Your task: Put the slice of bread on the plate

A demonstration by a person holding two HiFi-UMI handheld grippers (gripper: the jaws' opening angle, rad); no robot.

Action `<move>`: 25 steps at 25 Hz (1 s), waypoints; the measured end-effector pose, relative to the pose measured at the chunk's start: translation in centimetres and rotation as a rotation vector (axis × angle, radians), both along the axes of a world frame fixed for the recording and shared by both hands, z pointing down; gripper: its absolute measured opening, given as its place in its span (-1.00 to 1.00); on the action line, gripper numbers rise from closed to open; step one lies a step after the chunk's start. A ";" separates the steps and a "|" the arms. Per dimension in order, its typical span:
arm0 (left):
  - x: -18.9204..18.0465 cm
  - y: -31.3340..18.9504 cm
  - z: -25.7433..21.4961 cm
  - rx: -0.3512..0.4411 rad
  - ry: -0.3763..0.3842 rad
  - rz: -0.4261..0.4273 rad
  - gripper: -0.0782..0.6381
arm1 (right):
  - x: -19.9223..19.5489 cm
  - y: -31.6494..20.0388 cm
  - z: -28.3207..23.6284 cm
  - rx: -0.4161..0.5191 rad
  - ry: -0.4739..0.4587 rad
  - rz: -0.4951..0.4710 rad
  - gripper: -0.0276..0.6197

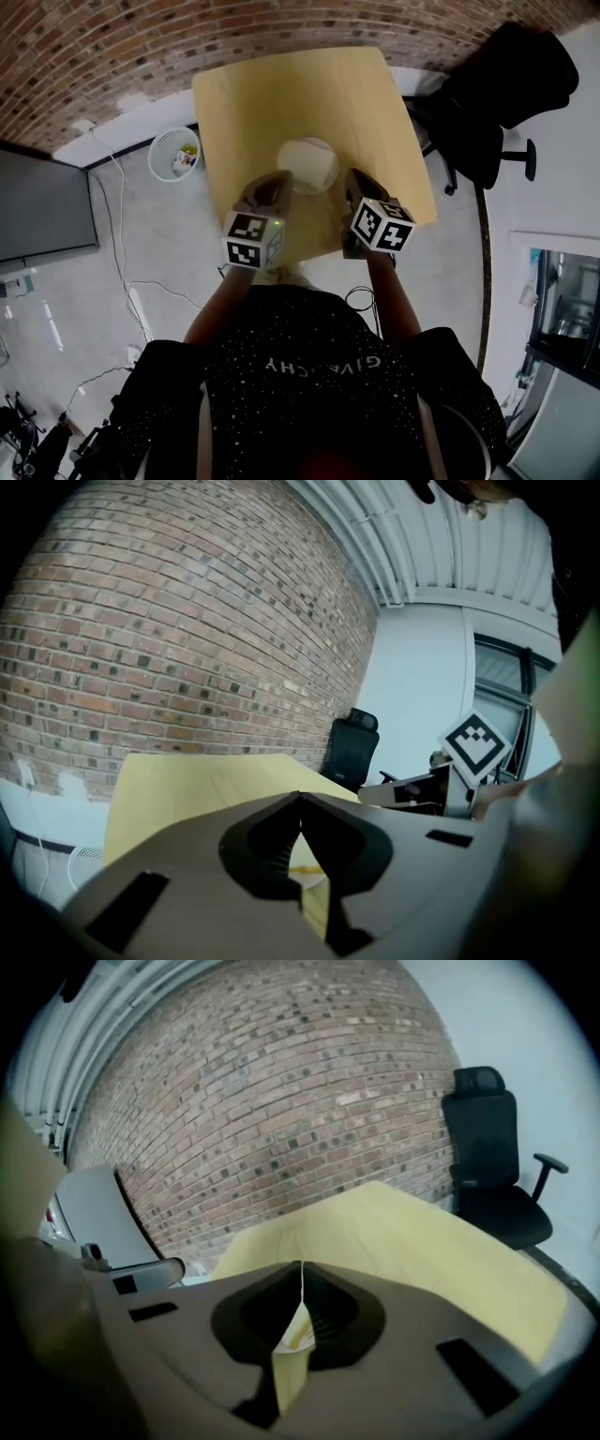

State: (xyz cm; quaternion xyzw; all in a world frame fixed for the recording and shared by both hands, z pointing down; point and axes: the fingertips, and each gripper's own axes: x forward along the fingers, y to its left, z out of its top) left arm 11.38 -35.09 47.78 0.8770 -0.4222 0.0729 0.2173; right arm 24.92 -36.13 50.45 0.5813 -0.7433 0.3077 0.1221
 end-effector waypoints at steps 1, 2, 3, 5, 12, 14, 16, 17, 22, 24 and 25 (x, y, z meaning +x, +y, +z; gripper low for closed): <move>0.2 0.1 -0.2 0.006 -0.005 0.011 -0.75 | -0.1 0.5 -0.7 0.034 0.001 0.005 -0.87; 0.4 0.2 -0.5 0.013 -0.009 0.021 -0.75 | -0.3 1.0 -1.3 0.063 -0.003 0.002 -0.87; 0.6 0.3 -0.8 0.022 -0.013 0.032 -0.75 | -0.6 1.5 -2.0 0.088 -0.013 -0.004 -0.87; 1.2 0.5 -1.6 0.046 -0.017 0.053 -0.75 | -1.1 2.3 -3.5 0.134 -0.043 -0.011 -0.88; 1.5 1.8 -2.3 0.069 -0.049 0.083 -0.75 | -2.5 4.7 -6.6 0.236 -0.044 0.008 -0.88; 1.5 2.1 -2.2 0.066 -0.051 0.085 -0.75 | -2.5 4.8 -6.8 0.245 -0.021 0.015 -0.88; 1.5 2.3 -2.3 0.067 -0.049 0.091 -0.75 | -2.3 4.8 -7.0 0.252 -0.010 0.030 -0.88; 1.5 2.3 -2.3 0.068 -0.046 0.092 -0.75 | -2.2 4.8 -7.1 0.254 0.005 0.036 -0.88; 0.7 1.9 -2.2 0.063 -0.047 0.074 -0.75 | -2.0 4.8 -6.7 0.240 0.028 0.053 -0.88; 0.5 1.6 -2.2 0.063 -0.047 0.066 -0.75 | -2.0 4.6 -6.7 0.236 0.025 0.053 -0.88; 0.4 1.5 -2.3 0.064 -0.046 0.062 -0.75 | -2.0 4.5 -6.7 0.234 0.030 0.050 -0.88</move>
